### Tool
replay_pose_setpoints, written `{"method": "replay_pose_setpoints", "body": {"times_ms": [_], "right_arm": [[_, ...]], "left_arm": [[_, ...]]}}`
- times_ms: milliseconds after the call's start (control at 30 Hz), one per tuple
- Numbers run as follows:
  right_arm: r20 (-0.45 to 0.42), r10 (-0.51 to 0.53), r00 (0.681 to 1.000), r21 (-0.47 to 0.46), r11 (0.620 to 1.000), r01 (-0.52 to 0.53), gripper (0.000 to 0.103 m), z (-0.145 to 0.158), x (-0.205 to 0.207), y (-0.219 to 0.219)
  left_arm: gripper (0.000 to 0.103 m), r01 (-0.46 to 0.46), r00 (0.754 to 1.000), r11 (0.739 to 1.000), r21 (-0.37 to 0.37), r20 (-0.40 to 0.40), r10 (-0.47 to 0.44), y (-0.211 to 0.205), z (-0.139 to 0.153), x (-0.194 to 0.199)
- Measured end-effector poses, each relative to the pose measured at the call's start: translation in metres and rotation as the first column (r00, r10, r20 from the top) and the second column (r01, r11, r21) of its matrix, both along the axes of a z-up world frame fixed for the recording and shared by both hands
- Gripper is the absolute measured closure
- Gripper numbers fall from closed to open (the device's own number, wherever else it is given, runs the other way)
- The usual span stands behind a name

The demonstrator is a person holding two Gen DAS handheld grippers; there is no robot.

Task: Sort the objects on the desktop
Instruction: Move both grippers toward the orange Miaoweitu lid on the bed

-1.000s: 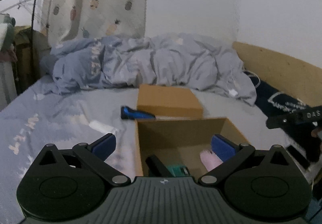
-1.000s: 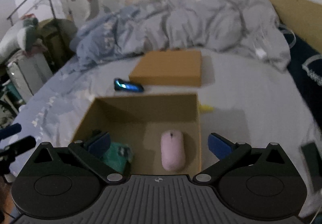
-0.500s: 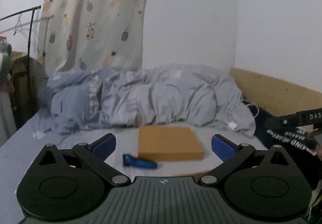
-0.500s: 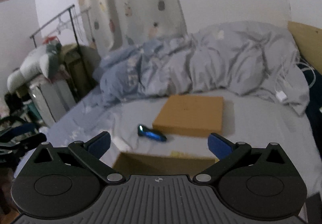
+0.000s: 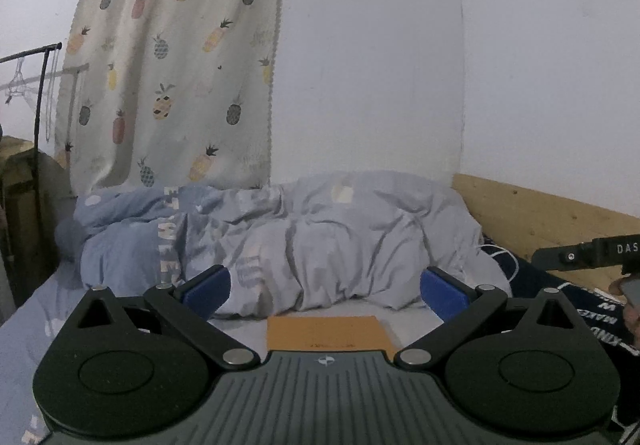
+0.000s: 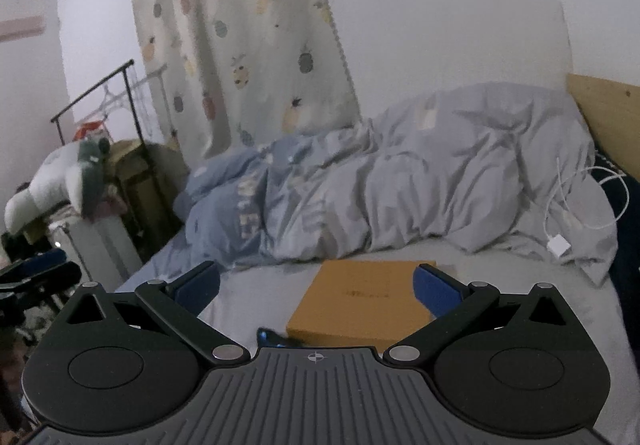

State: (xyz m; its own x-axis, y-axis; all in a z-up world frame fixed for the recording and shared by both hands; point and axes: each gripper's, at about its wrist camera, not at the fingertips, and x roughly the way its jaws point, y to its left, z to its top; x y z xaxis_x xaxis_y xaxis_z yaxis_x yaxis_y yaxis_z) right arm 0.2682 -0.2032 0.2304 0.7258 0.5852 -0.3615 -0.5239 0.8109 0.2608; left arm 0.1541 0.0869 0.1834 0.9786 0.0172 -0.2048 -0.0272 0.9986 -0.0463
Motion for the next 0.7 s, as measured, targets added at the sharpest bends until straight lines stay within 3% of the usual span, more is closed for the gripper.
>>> {"method": "replay_pose_setpoints", "body": {"times_ms": [533, 700], "right_arm": [[-0.056, -0.042, 0.998, -0.086, 0.996, 0.037, 0.000, -0.084, 0.113, 0.040], [-0.108, -0.064, 0.992, -0.146, 0.988, 0.048, 0.000, -0.123, 0.149, 0.055]], "left_arm": [[0.000, -0.010, 0.990, 0.995, 0.098, -0.138, 0.024, 0.015, -0.069, 0.114], [0.000, 0.017, 0.976, 0.998, 0.058, -0.216, -0.004, 0.024, -0.095, 0.153]]}}
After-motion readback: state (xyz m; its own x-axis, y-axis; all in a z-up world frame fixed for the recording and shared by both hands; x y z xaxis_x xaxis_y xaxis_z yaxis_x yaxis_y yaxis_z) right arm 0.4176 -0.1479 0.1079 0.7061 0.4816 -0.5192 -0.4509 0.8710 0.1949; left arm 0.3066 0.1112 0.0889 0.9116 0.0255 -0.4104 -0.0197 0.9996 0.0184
